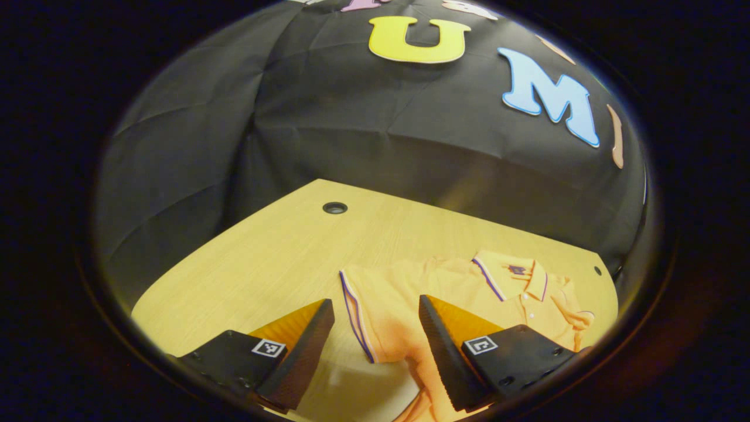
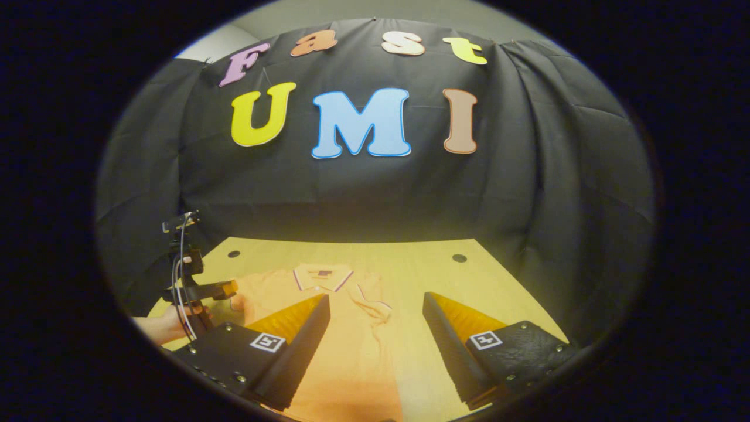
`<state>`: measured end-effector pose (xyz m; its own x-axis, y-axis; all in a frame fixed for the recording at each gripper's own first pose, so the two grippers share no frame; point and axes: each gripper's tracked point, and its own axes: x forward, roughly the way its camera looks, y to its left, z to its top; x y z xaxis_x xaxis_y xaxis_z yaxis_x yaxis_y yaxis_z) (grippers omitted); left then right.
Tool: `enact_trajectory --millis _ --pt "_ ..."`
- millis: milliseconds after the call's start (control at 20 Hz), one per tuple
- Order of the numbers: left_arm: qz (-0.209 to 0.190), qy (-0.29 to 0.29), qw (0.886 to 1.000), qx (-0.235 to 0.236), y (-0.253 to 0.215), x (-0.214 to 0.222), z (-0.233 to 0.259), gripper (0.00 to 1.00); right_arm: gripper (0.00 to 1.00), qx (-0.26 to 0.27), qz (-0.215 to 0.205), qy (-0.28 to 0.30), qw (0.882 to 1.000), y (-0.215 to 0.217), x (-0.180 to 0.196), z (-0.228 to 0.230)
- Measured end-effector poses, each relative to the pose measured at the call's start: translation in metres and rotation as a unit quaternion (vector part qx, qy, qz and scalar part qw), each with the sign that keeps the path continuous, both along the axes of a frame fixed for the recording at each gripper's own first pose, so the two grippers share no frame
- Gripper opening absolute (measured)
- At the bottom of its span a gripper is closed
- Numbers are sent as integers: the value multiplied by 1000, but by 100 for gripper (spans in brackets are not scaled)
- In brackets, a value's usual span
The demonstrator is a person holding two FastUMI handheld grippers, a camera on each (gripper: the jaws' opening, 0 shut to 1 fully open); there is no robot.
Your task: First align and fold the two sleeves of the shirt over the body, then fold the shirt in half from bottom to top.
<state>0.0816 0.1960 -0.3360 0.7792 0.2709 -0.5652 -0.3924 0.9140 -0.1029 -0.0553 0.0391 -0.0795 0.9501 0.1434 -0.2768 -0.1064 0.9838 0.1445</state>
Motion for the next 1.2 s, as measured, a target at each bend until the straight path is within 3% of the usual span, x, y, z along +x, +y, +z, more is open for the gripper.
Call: enact_trajectory --millis 400,850,950,1000,1050,1150,1200 --pt "17 42 999 8 30 32 -43 94 98 -1 5 31 1000 22 -14 -17" --pt "-22 63 997 26 23 42 -54 93 98 6 18 33 999 39 -8 -17" --pt "-17 69 997 40 30 40 -55 80 98 5 24 33 999 41 -7 -17" --pt "-18 70 997 39 31 40 -55 65 98 5 27 34 999 43 -7 -18" --pt "-19 67 997 39 30 42 -55 59 98 7 28 35 999 44 -7 -17" --pt "-27 71 996 40 29 40 -55 34 98 11 29 35 999 44 -7 -17" --pt "-36 77 995 45 28 39 -56 32 98 12 29 36 999 44 -7 -19"
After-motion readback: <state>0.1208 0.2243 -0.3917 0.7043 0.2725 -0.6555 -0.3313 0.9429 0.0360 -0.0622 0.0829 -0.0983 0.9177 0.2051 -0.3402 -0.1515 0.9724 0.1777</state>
